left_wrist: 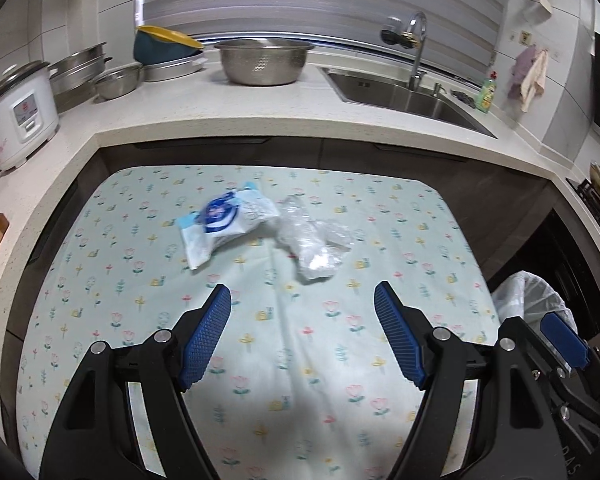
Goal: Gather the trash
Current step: 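Grasp the blue wet-wipes pack with the left gripper while the right grasps the clear plastic bag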
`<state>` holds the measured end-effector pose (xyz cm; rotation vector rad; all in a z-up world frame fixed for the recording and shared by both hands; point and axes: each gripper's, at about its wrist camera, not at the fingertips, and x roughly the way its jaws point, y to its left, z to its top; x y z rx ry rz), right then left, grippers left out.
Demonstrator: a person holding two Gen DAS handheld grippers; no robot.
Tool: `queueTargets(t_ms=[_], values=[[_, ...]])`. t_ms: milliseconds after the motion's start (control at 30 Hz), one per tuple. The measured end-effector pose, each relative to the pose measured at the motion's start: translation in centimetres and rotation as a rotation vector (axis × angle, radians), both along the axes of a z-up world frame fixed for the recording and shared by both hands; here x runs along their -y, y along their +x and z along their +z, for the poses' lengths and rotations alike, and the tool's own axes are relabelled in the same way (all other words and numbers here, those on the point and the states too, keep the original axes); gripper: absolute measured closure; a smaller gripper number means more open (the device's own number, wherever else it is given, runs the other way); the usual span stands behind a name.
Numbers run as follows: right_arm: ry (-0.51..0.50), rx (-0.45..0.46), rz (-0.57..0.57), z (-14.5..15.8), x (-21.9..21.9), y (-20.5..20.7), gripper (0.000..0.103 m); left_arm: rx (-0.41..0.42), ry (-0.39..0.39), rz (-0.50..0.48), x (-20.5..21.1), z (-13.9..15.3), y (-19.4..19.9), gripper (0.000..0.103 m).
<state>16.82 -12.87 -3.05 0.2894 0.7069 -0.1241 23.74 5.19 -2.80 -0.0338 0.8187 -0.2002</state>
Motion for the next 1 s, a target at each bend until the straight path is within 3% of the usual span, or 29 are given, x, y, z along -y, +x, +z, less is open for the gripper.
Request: queueTargets(t_ms=[367, 700, 1000], values=[[0.000, -0.083, 0.082, -3.9, -5.1, 7.3, 0.031, -0.049, 0.033, 0.066, -6.0, -3.4, 5.3, 0.032], [-0.003, -0.144, 0.106, -7.7, -7.1, 14.5, 0.031, -0.101, 0.051, 0.064, -6.9, -7.1, 10.7, 0.028], [-0.005, -0.185, 0.092, -10.5, -7.0, 18.4, 0.031, -0.137, 0.050, 0.055, -6.5, -9.8, 14.5, 0.028]])
